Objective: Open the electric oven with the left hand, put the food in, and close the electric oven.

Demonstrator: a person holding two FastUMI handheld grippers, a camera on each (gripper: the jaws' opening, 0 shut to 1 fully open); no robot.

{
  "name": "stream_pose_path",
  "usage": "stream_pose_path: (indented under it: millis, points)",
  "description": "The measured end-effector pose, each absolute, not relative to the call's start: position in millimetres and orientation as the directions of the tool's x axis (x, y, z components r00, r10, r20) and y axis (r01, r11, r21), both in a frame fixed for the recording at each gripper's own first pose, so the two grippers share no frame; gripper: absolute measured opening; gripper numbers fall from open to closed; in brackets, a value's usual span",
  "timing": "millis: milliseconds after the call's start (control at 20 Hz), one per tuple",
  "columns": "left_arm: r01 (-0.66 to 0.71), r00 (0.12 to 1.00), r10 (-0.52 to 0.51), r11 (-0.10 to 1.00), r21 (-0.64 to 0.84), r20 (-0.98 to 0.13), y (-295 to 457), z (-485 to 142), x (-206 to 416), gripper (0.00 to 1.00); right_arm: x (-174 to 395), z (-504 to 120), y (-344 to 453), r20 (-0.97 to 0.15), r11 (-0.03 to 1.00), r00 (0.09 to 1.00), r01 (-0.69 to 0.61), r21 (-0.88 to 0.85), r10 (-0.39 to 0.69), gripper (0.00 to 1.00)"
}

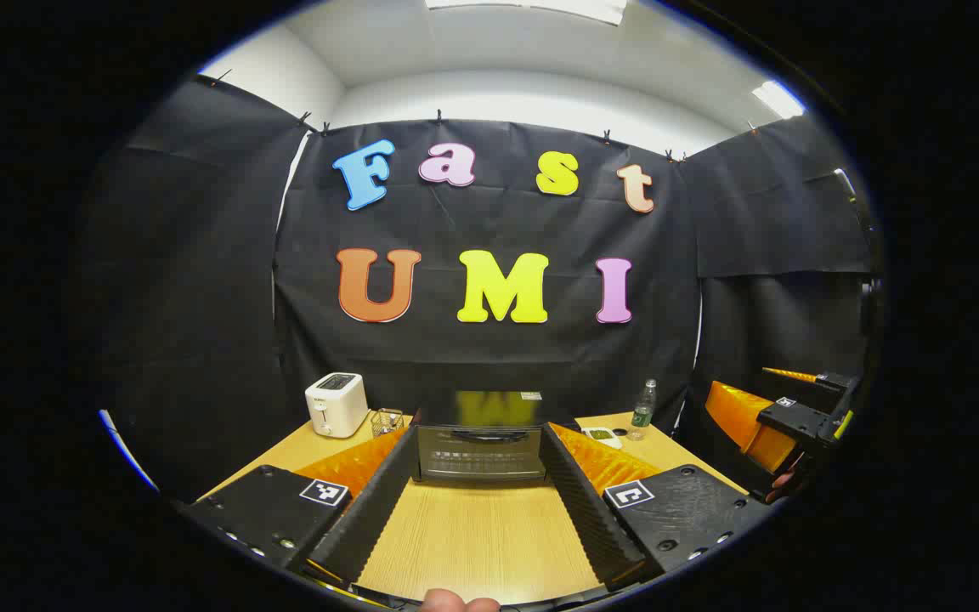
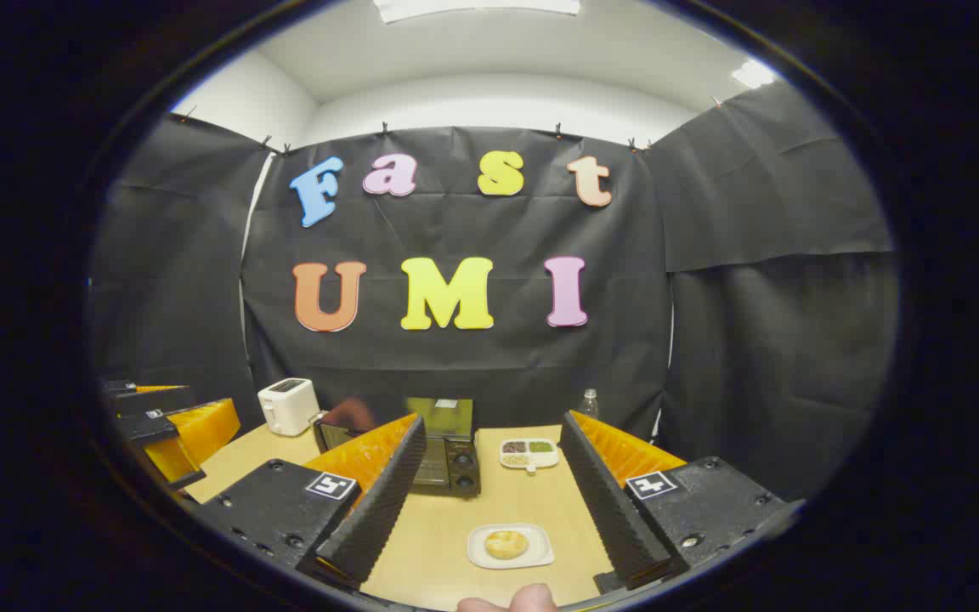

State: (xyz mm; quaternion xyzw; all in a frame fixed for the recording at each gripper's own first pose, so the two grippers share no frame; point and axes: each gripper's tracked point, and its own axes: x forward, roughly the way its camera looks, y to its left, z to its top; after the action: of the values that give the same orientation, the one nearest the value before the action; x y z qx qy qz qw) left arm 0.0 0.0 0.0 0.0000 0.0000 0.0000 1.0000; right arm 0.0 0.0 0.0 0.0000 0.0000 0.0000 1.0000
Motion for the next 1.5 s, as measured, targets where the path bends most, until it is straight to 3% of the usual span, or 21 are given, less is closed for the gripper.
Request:
stream_pose_path:
  millis: [50,1100,1500]
  points:
    - [0.002,1.0,-0.002,1.0,0.002,-0.006,-0.6,-0.7,-0.1,0.94,-0.8,0.4,0.0,-0.001,1.0,1.0,0.001,0.001,-0.001,0.99]
    - [0.018,1.0,-0.018,1.0,-0.025,-0.01,-5.7,-3.8,-6.5,0.94,-9.0,-7.1,-8.3,-0.02,1.0,1.0,0.019,0.002,-0.019,0.99]
    - [0.034,0.997,-0.037,0.998,-0.048,-0.061,-18.8,-30.2,5.4,0.94,-10.3,-12.3,-31.6,-0.028,0.998,0.998,0.053,-0.019,-0.053,0.99]
